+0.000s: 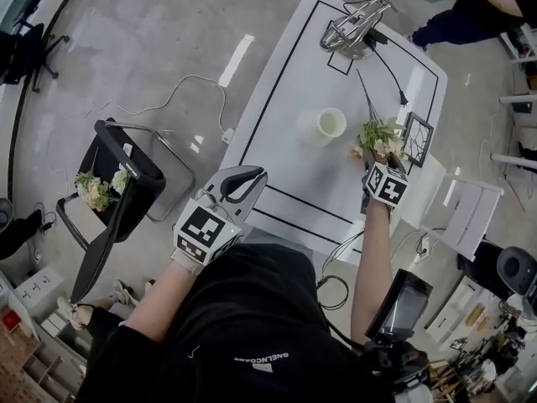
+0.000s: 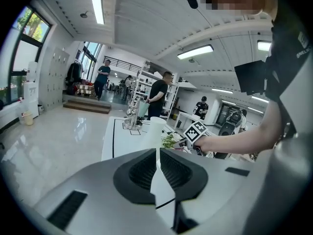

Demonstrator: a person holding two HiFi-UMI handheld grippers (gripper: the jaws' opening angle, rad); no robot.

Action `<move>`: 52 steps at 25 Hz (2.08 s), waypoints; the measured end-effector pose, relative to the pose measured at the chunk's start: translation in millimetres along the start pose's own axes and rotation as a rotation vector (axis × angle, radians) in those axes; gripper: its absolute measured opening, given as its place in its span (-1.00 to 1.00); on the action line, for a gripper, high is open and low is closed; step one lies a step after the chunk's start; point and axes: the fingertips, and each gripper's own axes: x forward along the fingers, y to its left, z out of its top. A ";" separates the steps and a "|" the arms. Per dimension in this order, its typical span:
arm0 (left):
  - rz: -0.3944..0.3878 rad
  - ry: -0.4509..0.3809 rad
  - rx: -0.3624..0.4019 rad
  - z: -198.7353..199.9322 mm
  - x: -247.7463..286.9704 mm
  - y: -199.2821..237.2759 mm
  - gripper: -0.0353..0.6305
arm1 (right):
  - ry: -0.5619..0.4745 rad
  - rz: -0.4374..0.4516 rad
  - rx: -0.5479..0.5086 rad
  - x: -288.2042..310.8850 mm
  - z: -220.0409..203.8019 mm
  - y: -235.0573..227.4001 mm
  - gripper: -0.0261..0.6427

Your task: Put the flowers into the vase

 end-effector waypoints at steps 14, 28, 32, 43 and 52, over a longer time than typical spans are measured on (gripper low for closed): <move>0.007 0.020 -0.002 -11.7 -7.2 1.3 -0.88 | 0.025 0.012 -0.089 5.4 -10.3 -2.1 -0.42; -0.065 0.013 0.051 -4.2 -9.1 -5.9 -0.88 | -0.042 -0.060 -0.300 -62.6 14.2 -9.9 -0.57; -0.105 0.011 0.067 -1.8 -2.8 -8.9 -0.88 | -0.072 -0.107 -0.413 -91.9 29.3 -11.0 -0.59; -0.191 -0.010 0.090 8.5 17.3 -10.1 -0.87 | -0.165 -0.208 -0.684 -192.9 91.8 -8.3 -0.60; -0.214 -0.033 0.106 17.4 45.0 -8.7 -0.84 | -0.225 -0.215 -0.847 -268.2 137.6 19.4 -0.60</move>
